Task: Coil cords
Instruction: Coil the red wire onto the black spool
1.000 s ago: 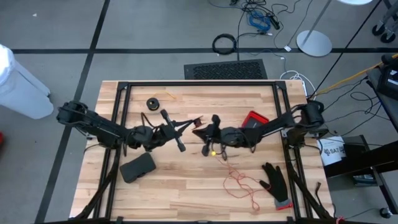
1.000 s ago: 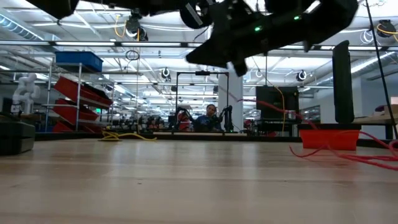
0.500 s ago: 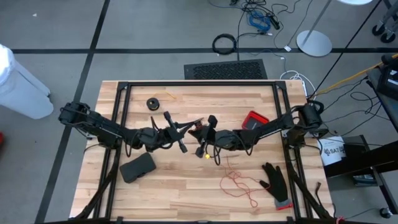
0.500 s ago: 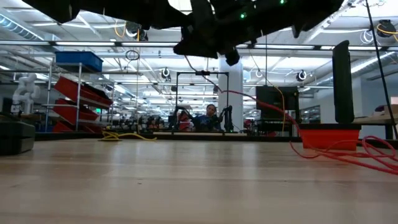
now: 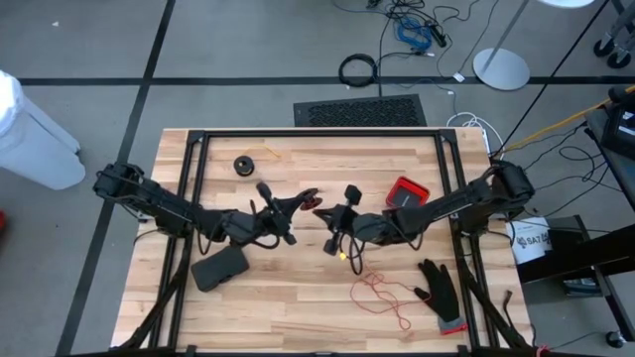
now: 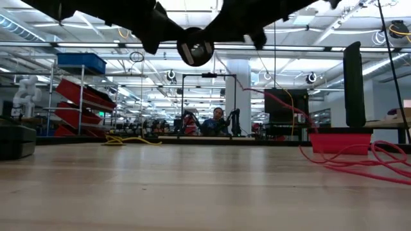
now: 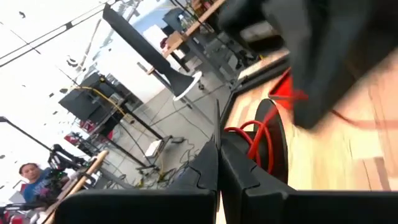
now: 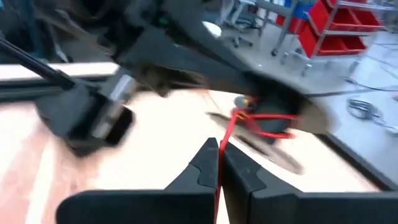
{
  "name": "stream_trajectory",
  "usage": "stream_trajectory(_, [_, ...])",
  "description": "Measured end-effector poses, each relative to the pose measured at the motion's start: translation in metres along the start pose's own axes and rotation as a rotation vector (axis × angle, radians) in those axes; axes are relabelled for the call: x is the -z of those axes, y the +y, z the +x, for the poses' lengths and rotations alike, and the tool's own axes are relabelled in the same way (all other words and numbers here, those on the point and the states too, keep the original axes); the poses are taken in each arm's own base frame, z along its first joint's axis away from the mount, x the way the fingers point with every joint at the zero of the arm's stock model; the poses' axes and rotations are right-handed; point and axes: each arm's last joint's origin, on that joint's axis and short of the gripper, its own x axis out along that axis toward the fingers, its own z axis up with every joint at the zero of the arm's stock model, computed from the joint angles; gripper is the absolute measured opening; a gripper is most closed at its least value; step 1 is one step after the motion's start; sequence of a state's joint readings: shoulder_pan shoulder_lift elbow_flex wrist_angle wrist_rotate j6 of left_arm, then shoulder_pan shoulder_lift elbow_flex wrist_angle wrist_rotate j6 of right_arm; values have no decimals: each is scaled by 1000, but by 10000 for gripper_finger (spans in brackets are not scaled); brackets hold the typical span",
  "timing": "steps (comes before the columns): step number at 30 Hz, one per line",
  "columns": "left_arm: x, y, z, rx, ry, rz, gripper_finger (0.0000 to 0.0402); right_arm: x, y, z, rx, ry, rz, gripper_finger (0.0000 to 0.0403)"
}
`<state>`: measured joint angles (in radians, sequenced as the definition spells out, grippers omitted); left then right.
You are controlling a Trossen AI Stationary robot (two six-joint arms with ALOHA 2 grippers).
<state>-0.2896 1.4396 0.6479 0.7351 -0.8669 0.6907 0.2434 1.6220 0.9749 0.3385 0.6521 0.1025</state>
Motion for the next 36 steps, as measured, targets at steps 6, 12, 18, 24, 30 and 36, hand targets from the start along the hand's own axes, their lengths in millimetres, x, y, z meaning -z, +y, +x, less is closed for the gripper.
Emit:
stream_trajectory(6, [-4,-4,-6,17,-24,-13,0,-9,-19,-16,32,92,-42,0])
stream_trajectory(12, [-9,-4,-9,38,-73,-96,0,-8,-31,-13,55,130,-110,0])
stream_trajectory(18, [-15,0,-9,31,-133,-179,0,-8,-35,-9,71,131,-126,0])
stream_trajectory(24, [-19,6,-8,-2,-177,-248,0,-12,-35,-9,71,98,-145,1])
stream_trajectory(30, [-22,13,-7,-21,-227,-324,0,-9,-36,-8,81,114,-165,23])
stream_trajectory(36, [-24,18,-6,-43,-259,-357,0,-8,-31,-11,59,120,-179,49])
